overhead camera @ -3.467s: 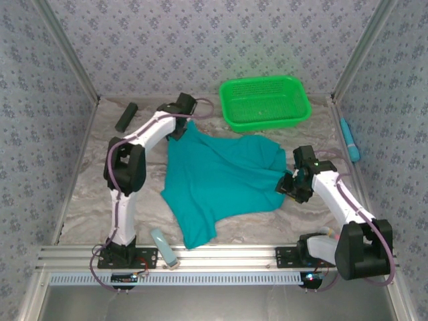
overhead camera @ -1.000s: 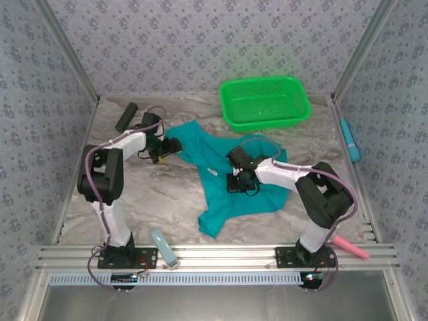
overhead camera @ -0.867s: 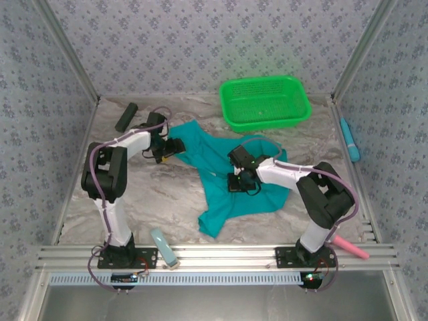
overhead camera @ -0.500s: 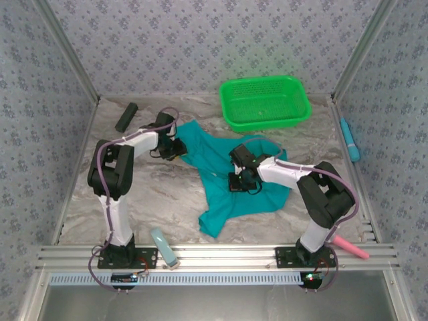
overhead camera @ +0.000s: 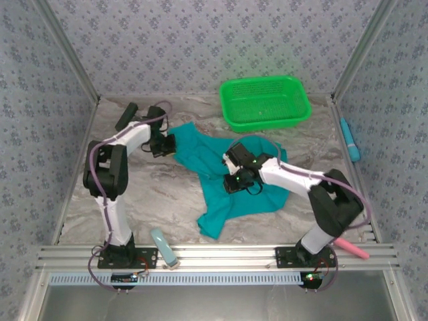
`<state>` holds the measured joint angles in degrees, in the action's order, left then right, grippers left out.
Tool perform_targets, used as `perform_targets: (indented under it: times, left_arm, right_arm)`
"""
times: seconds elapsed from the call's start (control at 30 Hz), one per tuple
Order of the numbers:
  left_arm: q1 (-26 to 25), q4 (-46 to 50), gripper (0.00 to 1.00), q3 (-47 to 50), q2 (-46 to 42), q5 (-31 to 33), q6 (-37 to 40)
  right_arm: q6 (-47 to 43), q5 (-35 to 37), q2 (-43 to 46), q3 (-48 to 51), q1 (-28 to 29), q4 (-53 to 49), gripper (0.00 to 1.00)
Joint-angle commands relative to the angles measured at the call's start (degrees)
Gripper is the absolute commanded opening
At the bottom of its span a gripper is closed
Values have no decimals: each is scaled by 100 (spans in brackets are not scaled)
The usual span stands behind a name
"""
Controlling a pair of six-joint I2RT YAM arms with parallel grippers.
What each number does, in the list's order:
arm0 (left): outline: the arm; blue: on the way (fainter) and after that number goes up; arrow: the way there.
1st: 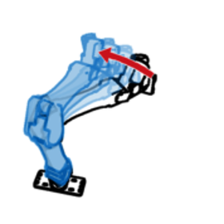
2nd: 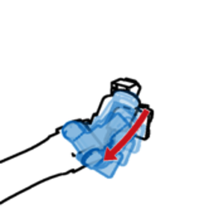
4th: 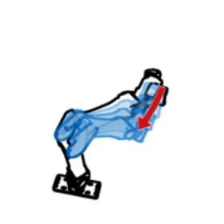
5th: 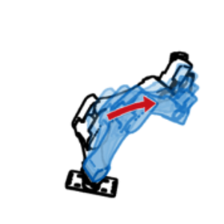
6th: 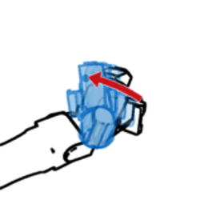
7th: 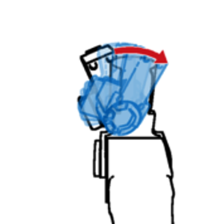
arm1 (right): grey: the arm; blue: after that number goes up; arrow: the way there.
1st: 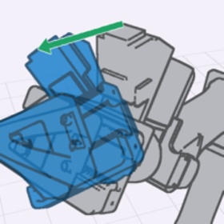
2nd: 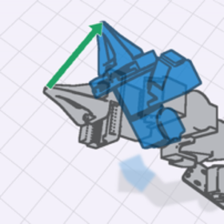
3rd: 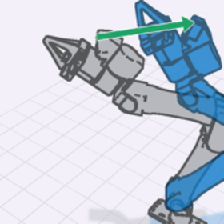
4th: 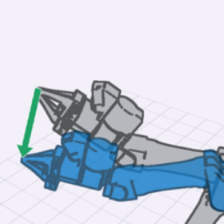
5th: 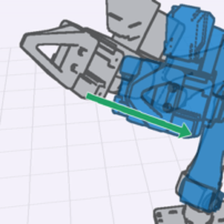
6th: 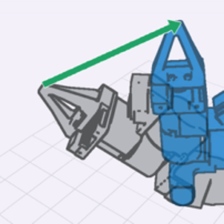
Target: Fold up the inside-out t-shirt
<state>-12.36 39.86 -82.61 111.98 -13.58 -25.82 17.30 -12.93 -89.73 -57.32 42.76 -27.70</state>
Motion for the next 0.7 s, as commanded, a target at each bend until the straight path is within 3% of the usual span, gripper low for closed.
perform_targets:
  times: [0.0, 0.13, 0.2, 0.27, 0.37, 0.47, 0.6, 0.67]
  left_arm:
    - [223, 849, 2, -297, -595, 167, 694]
    - [543, 591, 17, -457, -433, 35, 736]
    - [706, 476, 32, -688, -63, -300, 824]
    - [786, 508, 37, -858, 229, -488, 832]
    - [815, 414, 39, -560, 153, -628, 784]
    - [801, 117, 38, 316, -462, -611, 503]
    - [495, -330, 28, 1508, -1352, -675, 306]
    - [227, -472, 28, 1953, -1693, -651, 204]
  right_arm:
    - [-1059, -265, 711, 106, 276, -58, 12]
    - [-1315, -764, 437, -152, 146, -252, 10]
    - [-1446, -868, 207, -337, 341, -332, 11]
    - [-1474, -921, -38, -536, 591, -363, 11]
    - [-1394, -878, -428, -870, 1002, -365, 16]
    - [-1279, -414, -741, -1048, 1228, -421, 19]
    - [-950, 174, -809, -1023, 1027, -394, 18]
    - [-802, 9, -717, -943, 728, -326, 18]
